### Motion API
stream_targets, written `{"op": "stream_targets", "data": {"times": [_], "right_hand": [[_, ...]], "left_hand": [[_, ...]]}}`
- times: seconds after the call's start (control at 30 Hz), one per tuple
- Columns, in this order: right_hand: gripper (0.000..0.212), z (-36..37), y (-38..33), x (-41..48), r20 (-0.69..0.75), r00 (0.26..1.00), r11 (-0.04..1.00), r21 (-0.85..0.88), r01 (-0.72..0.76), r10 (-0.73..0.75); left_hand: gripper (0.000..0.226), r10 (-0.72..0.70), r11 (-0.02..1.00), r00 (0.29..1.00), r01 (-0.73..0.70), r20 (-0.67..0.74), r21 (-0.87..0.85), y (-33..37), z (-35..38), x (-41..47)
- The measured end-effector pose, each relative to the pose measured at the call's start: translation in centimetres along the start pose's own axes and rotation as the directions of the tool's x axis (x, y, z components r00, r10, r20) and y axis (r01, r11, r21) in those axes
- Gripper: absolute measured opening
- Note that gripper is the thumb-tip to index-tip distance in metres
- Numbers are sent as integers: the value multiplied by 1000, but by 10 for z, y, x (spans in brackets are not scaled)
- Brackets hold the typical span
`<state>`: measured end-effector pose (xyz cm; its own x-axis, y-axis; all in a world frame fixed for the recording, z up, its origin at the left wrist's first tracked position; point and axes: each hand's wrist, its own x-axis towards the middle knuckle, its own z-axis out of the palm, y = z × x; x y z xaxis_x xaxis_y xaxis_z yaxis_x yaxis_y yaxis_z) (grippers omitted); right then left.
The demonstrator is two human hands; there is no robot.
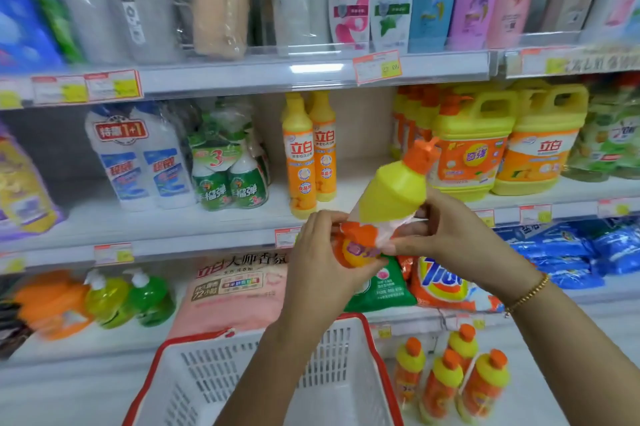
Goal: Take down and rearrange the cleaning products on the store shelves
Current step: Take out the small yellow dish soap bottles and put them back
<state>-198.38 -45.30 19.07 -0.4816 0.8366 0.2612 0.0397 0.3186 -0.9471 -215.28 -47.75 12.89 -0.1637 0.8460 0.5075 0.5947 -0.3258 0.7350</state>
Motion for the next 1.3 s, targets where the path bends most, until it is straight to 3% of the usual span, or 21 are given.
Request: {"op": "stream_targets", "data": {"times": [0.1, 0.2, 0.33, 0.5, 0.63, 0.73, 0.93, 1.3], "right_hand": [[41, 0, -12, -4, 130, 991, 999, -24, 36, -33], [54, -1, -19, -5, 66, 992, 994, 30, 110, -111], [36, 0, -21, -5, 1, 990, 989, 52, 141, -141], [37, -2, -23, -9, 110, 987, 981, -144, 129, -113], [33, -5, -21, -10, 197, 980, 994, -102, 41, -20], [28, 0, -20, -7, 179, 984, 997, -73, 29, -16], [33, 21, -10, 1, -17, 1000, 998, -69, -14, 13], [14, 32, 3, 15, -21, 996, 996, 26, -85, 86]], "left_hand": [[61, -41, 998, 998, 42, 46, -37, -16, -10, -13], [61, -100, 992, 993, 104, 65, -72, -28, -12, -22], [61, -161, 965, 983, 176, 92, -196, -35, -16, -28], [67, -220, 916, 902, 322, 371, -240, -38, -29, -30], [53, -239, 889, 816, 402, 526, -220, -34, -29, -35], [49, -253, 867, 808, 434, 532, -246, -34, -23, -41], [51, -290, 823, 797, 490, 530, -286, -45, -14, -50], [48, -314, 819, 700, 541, 642, -189, -70, -28, -57]]}}
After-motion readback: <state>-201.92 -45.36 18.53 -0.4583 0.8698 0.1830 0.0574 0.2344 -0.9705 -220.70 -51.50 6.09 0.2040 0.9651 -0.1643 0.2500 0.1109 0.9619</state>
